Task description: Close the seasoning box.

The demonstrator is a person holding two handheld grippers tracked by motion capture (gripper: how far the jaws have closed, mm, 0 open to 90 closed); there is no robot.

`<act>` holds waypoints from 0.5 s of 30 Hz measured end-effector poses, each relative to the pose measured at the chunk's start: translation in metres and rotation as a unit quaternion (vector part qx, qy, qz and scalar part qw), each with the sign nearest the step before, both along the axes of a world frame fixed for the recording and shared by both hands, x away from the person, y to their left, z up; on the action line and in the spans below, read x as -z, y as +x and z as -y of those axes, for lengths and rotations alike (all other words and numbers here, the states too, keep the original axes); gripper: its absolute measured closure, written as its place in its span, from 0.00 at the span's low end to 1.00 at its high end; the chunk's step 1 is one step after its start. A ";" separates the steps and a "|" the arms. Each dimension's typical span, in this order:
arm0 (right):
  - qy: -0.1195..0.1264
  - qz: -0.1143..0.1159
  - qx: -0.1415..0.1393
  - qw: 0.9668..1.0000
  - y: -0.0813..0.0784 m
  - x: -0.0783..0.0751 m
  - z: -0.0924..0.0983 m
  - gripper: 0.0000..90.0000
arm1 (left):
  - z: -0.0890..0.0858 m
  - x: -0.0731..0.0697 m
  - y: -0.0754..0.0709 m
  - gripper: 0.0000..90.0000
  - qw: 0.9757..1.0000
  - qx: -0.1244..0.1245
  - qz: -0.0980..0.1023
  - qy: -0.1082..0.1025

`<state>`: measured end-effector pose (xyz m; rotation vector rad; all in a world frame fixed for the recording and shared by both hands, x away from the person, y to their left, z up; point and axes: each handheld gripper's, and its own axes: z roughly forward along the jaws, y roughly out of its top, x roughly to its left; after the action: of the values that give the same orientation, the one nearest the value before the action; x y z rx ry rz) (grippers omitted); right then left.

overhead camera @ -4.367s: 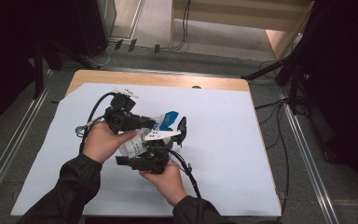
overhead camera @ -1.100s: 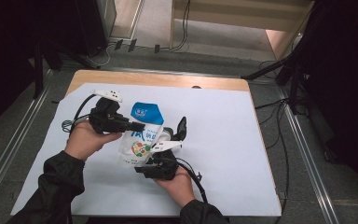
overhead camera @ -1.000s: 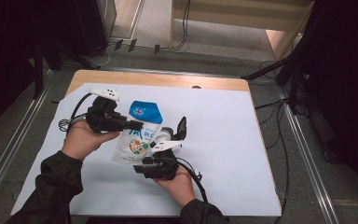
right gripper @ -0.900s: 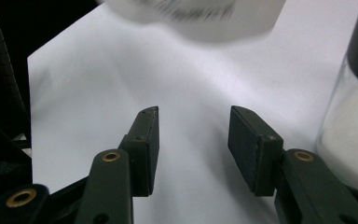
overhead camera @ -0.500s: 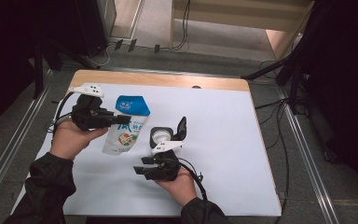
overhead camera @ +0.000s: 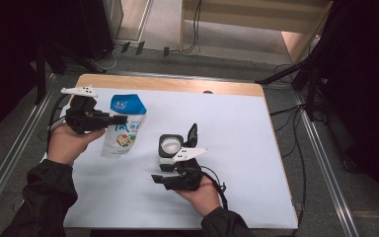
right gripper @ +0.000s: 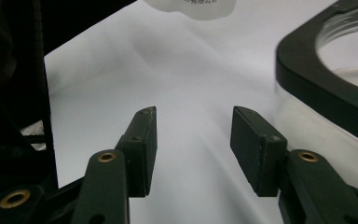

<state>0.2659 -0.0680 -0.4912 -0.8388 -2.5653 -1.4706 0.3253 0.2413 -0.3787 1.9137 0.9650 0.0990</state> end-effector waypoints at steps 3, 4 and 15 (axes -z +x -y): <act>0.002 0.003 0.000 1.000 0.002 -0.003 0.008 0.58 | -0.003 0.007 0.008 1.00 1.000 -0.008 0.000 0.004; 0.003 0.005 0.001 1.000 0.002 -0.003 0.009 0.58 | -0.004 0.010 0.012 1.00 1.000 -0.010 -0.004 0.002; -0.005 -0.004 0.020 1.000 0.004 -0.008 0.031 0.57 | -0.006 0.029 0.039 1.00 0.999 -0.042 0.006 0.011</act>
<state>0.2704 -0.0991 -0.4830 -0.8999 -2.5669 -1.4614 0.3640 0.2469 -0.4079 1.8903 1.0401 0.1708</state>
